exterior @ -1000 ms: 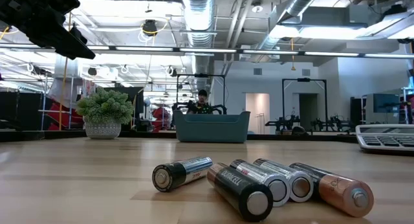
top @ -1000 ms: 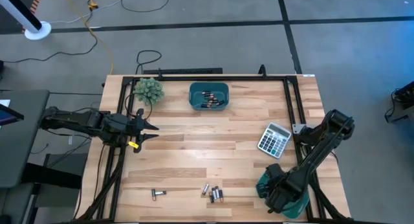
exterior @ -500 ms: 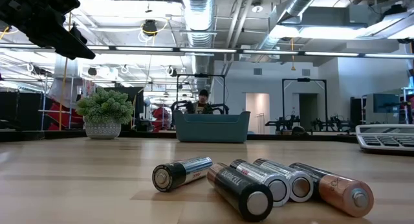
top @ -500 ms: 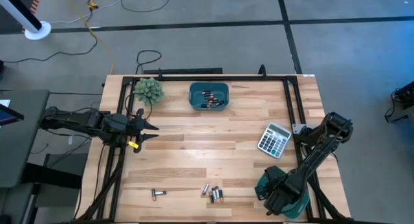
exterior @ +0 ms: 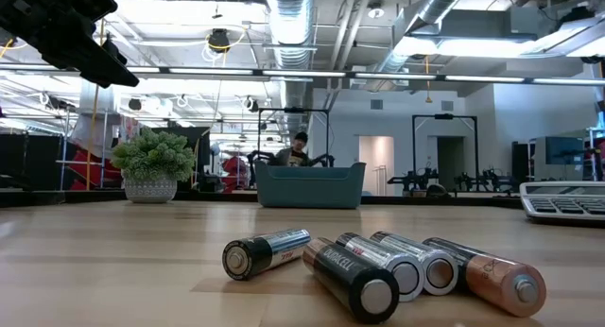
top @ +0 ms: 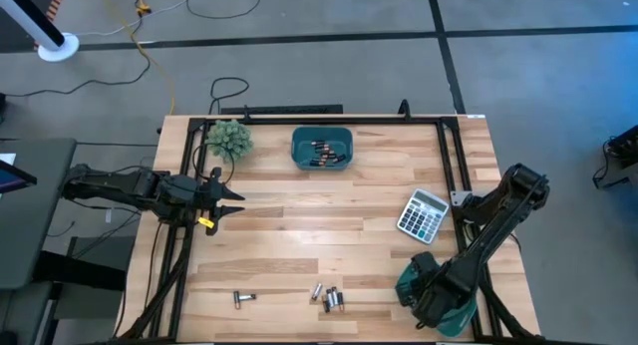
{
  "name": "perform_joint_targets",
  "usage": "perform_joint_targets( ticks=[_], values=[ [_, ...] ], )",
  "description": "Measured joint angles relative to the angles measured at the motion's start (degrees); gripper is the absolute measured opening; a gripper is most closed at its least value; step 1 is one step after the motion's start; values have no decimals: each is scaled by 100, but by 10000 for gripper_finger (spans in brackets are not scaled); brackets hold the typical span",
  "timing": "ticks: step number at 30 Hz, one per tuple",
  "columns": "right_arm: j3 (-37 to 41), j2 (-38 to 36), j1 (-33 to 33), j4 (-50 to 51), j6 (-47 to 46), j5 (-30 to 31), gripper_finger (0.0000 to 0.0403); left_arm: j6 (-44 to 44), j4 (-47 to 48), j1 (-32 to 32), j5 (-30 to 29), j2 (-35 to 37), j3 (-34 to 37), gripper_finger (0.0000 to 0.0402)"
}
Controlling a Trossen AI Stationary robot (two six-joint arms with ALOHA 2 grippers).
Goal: Sort batteries
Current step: Put the silver battery into the green bin
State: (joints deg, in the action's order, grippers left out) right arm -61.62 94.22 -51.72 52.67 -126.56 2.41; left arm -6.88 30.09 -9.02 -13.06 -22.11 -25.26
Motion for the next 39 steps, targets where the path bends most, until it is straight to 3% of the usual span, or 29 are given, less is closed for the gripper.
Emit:
perform_joint_targets(
  ticks=[6, 12, 16, 22, 29, 33, 39],
  values=[
    [-81, -789, -45, 81, -52, 251, 126, 1, 0, 0, 0, 1, 0, 125],
    [-631, -1158, -29, 528, 177, 1594, 118, 1, 2, 0, 2, -1, 0, 125],
    [-1147, -1053, 346, 674, 992, 2373, 118, 1, 2, 0, 0, -2, 0, 125],
    [-1749, -515, 1442, 166, 3311, 2409, 118, 1, 0, 0, 0, 0, 0, 125],
    [-2094, 271, 2590, -836, 6676, 1080, 118, 1, 0, 0, 0, 1, 0, 125],
    [-2322, 791, 2955, -1078, 8795, 378, 118, 1, 1, 0, 0, 1, 0, 125],
    [-2993, 1614, 3132, -1172, 11607, 223, 118, 2, 7, 0, 0, -2, 0, 125]
  ],
)
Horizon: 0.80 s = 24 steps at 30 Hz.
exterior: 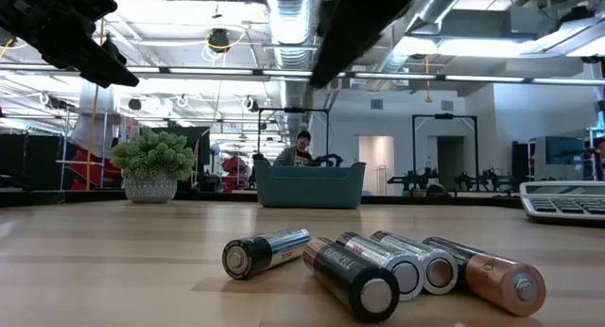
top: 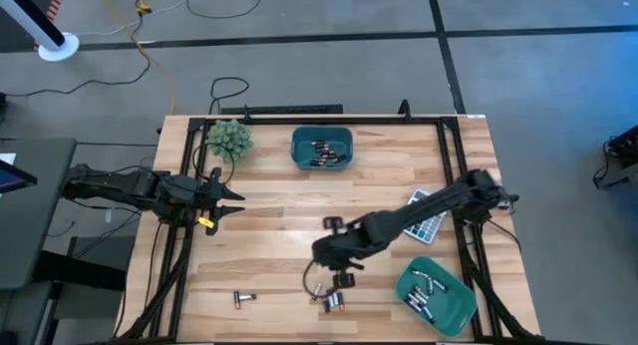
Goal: Sort batteries
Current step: Put the silver battery into the green bin
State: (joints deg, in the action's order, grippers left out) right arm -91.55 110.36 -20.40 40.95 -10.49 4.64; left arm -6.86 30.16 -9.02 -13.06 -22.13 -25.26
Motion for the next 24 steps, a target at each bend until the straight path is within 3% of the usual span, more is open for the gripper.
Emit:
perform_joint_targets(
  ticks=[9, 17, 24],
  values=[
    [-1134, 1143, -125, 367, 1830, -44, 142, -1, 2, 0, 2, 2, 0, 125],
    [-1567, 1832, -294, 531, 2172, -44, 200, -5, 1, 0, 2, 1, 0, 125],
    [-1582, 2024, -468, 511, 2597, -44, 203, -137, 27, 0, 2, 0, 0, 125]
  ],
)
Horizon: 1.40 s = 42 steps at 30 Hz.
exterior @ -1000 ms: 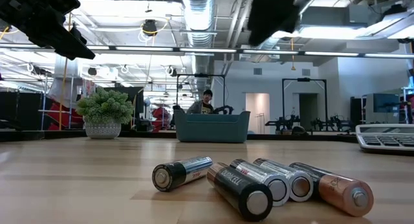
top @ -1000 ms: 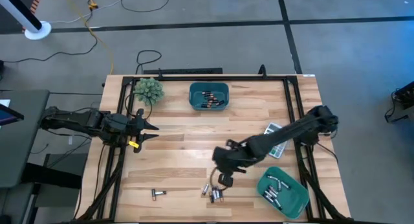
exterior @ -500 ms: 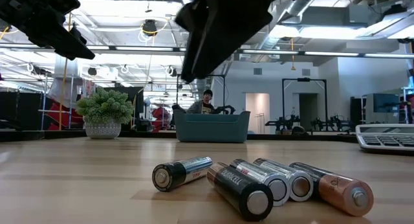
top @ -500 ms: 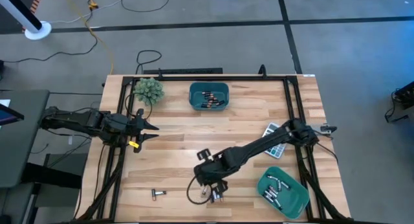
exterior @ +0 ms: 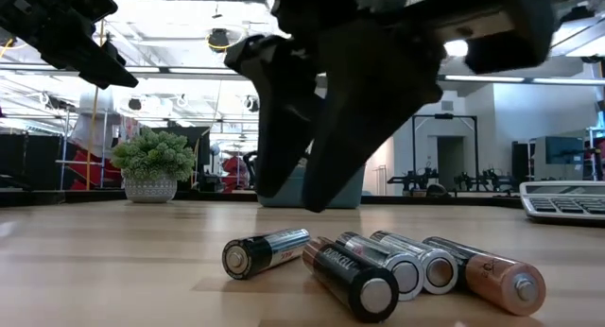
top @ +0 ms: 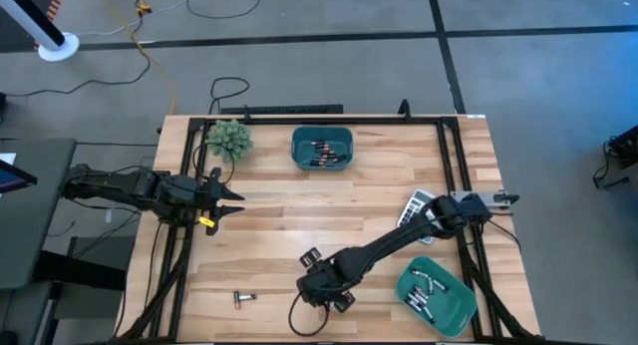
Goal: Sort batteries
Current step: Put the silver battery into the green bin
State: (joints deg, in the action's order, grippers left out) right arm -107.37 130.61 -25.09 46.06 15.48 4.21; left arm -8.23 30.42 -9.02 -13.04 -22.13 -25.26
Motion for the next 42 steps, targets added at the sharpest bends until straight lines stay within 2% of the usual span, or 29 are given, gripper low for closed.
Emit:
perform_joint_targets(
  ticks=[8, 11, 14, 32, 42],
  values=[
    [-2, 2, 105, -255, 3, -12, 170, 0, 3, 0, 0, 0, 0, 125],
    [-8, 81, 173, -406, -32, -367, 158, 1, 5, 0, 0, 1, 0, 125],
    [9, 127, 124, -303, 11, -446, 151, 2, 12, 0, 0, 2, 0, 125],
    [2, 172, 62, -468, -237, -446, 150, 2, 12, 0, 0, 2, 0, 125],
    [-173, 129, -3, -223, -738, -519, 150, 2, 10, 0, 0, 2, 0, 125]
  ],
)
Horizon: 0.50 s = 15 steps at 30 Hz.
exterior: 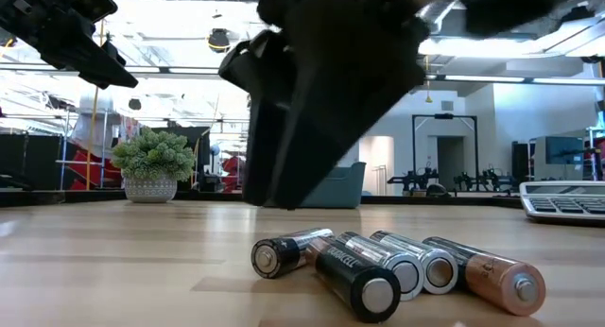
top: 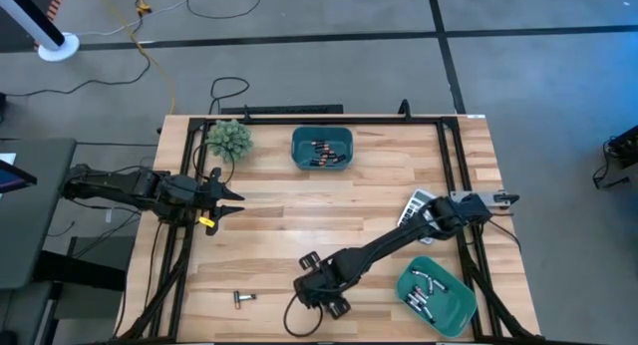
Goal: Sort batteries
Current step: Put the silver battery into the green bin
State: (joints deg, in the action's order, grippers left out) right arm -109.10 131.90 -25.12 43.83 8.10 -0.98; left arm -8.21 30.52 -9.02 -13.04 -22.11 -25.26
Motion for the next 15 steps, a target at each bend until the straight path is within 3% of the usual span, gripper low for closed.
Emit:
perform_joint_targets(
  ticks=[15],
  values=[
    [338, 49, 19, -343, 159, -151, 146, 0, -4, 0, 0, -2, 0, 125]
  ],
)
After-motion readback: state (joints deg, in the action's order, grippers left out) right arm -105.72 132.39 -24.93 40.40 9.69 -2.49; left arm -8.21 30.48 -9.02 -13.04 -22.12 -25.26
